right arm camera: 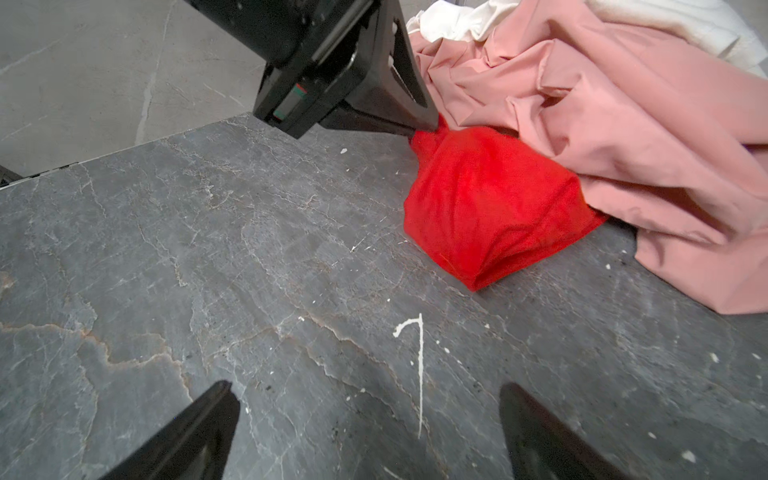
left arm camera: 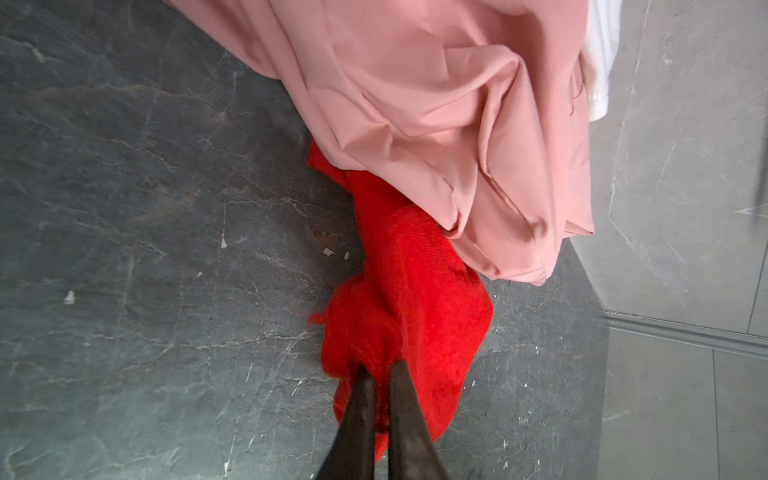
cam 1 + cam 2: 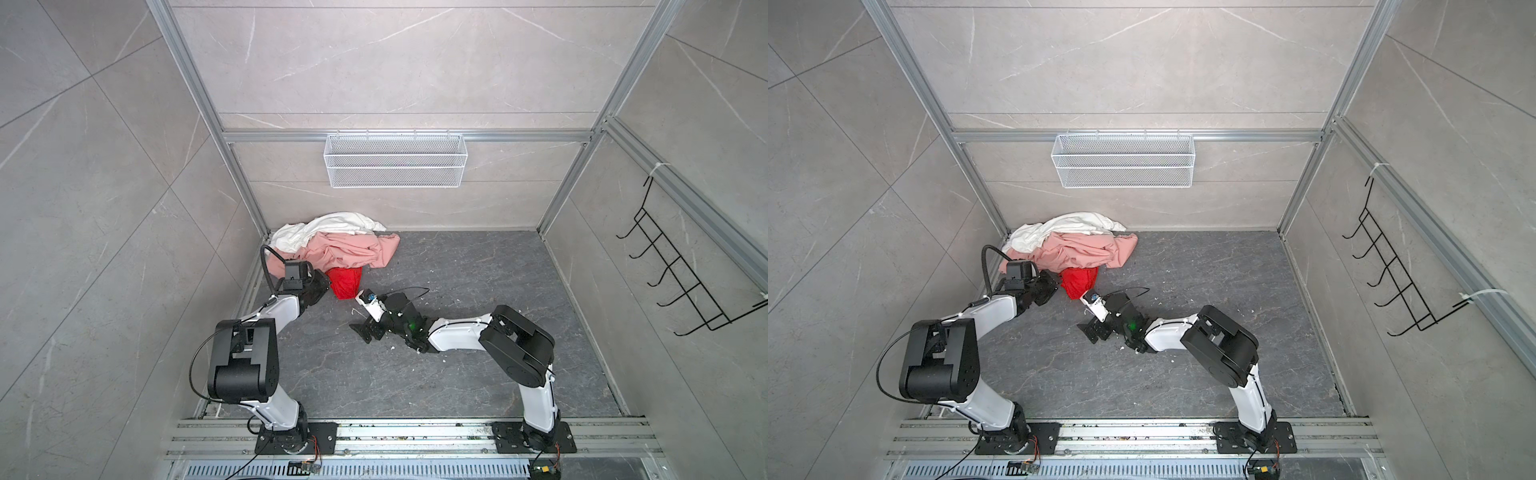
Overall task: Pick out a specific cloth from the pile
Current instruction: 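Close the left gripper on the red cloth's edge nearest the robot, then lift the red cloth with the left gripper, pulling it out from under the pink cloth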
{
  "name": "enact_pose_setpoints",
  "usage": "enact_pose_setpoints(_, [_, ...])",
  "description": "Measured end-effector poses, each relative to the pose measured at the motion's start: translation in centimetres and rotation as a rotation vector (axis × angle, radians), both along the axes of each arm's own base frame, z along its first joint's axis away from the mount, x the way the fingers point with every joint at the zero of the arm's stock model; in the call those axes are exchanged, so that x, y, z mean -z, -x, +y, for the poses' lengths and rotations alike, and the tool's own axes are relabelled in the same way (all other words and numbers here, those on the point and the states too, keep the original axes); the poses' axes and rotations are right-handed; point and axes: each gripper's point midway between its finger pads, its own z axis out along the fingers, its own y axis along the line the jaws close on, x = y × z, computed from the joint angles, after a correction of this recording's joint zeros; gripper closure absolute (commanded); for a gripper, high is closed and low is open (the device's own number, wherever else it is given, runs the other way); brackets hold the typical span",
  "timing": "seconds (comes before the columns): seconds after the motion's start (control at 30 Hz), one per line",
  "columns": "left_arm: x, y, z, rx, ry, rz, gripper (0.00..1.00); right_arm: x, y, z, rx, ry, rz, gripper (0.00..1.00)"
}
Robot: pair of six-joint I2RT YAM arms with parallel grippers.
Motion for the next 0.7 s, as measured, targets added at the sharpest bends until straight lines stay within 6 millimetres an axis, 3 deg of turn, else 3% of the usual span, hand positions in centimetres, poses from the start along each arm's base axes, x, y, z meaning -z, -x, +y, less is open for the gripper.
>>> enact_pose_setpoints(0.33, [-3.7, -0.8, -0.1, 0.014, -0.01, -0.068, 1.0, -0.7, -0.5, 0.1, 0.02, -0.014, -0.02, 0.0])
enact_pose_setpoints(0.7, [-6.2, -0.9, -0.1, 0.015, -0.01, -0.096, 1.0, -1.9, -1.0, 0.5, 0.031, -0.054, -0.038, 0.0])
